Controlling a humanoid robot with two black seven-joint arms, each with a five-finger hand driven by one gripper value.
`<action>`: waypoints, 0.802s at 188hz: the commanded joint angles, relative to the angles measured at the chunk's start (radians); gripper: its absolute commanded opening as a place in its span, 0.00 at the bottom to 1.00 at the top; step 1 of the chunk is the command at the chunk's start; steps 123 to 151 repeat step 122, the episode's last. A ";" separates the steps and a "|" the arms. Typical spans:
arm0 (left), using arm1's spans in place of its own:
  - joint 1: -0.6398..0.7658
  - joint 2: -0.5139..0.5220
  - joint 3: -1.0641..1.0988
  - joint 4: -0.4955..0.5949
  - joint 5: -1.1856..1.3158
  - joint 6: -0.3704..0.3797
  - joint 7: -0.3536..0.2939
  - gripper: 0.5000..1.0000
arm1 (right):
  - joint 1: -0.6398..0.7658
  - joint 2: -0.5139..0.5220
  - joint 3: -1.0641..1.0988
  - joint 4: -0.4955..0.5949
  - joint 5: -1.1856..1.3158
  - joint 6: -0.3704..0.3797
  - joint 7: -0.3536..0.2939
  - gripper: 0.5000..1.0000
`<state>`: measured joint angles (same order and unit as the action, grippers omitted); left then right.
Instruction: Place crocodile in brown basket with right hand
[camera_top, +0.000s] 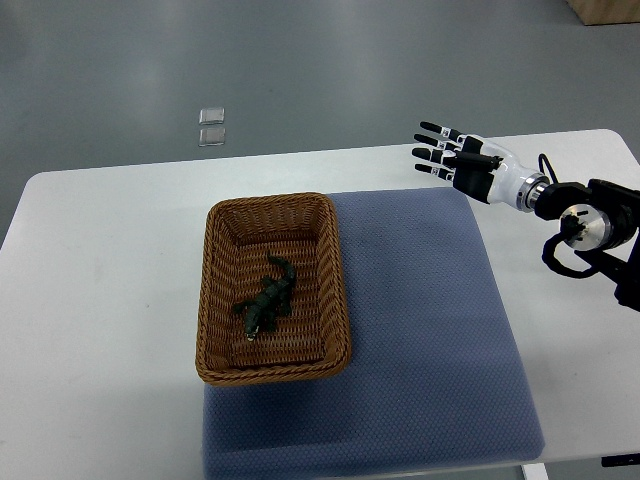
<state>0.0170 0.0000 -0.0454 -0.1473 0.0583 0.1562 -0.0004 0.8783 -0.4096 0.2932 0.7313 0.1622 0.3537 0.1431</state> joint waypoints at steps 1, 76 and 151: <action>0.000 0.000 -0.001 0.000 0.000 0.000 -0.001 1.00 | -0.019 -0.005 0.020 -0.004 0.007 0.018 -0.002 0.86; 0.000 0.000 -0.001 0.000 0.000 -0.001 -0.001 1.00 | -0.044 0.012 0.078 -0.006 -0.010 0.004 0.007 0.86; 0.000 0.000 -0.001 0.000 0.000 0.000 0.000 1.00 | -0.059 0.022 0.076 -0.004 -0.009 0.025 0.007 0.86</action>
